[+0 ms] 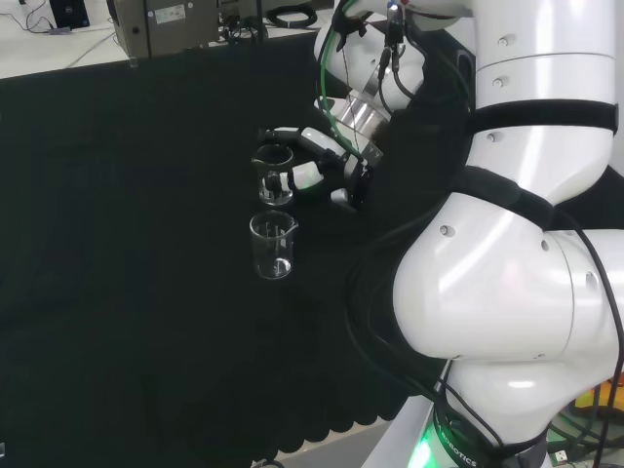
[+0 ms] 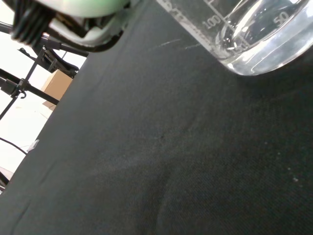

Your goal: Pick up the beaker on the right.

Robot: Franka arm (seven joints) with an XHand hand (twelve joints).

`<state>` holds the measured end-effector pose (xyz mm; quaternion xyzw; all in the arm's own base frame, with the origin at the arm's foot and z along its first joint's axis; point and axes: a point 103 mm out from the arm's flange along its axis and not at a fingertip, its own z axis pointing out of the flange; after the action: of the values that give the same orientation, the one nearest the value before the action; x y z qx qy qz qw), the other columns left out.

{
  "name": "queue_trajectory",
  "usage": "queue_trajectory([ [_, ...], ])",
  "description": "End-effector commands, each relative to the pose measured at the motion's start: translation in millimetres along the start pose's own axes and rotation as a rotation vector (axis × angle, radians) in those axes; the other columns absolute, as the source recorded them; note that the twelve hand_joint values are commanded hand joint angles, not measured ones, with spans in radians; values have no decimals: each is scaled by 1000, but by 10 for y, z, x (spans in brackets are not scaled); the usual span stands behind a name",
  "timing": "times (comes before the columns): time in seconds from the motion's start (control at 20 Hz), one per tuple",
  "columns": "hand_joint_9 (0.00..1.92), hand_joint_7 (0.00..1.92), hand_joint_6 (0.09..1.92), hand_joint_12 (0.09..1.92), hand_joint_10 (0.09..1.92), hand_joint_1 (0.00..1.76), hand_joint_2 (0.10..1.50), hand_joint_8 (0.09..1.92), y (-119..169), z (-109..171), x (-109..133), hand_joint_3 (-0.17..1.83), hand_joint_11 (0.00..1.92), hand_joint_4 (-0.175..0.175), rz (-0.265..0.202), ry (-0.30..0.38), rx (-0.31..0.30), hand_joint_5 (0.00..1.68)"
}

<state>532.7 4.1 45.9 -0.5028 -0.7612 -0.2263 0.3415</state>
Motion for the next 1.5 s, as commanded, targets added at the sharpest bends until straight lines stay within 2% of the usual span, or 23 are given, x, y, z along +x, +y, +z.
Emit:
queue_trajectory([
  [0.05,439,341,87,1384,617,953,543,706,-6,-9,-22,524,12,-5,6,2,-19,490],
  [0.4,463,358,99,1381,595,966,535,711,60,54,0,561,25,-6,23,6,-46,506],
  [0.55,472,374,107,1382,595,966,536,717,84,76,11,568,36,-7,16,14,-42,518],
  [0.9,499,397,147,1379,598,959,538,725,96,108,-24,579,57,-11,32,47,-33,579],
  [0.95,513,409,210,1377,586,956,537,722,99,111,-28,585,62,-12,34,49,-31,578],
  [1.1,553,451,548,1365,565,938,542,722,100,109,-43,599,82,-14,41,62,-50,505],
  [1.2,578,476,699,1357,565,927,553,727,108,110,-43,603,108,-16,47,59,-52,519],
  [1.3,605,505,773,1349,568,925,564,732,122,103,-28,604,163,-17,52,46,-57,568],
  [1.4,728,630,778,1300,557,975,600,718,133,83,-3,616,371,-14,56,29,-86,766],
  [1.45,828,728,771,1242,533,1035,685,704,137,70,15,541,532,3,62,16,-105,925],
  [1.5,925,822,745,1176,489,1086,759,679,143,56,34,458,670,-2,73,-16,-125,1047],
])
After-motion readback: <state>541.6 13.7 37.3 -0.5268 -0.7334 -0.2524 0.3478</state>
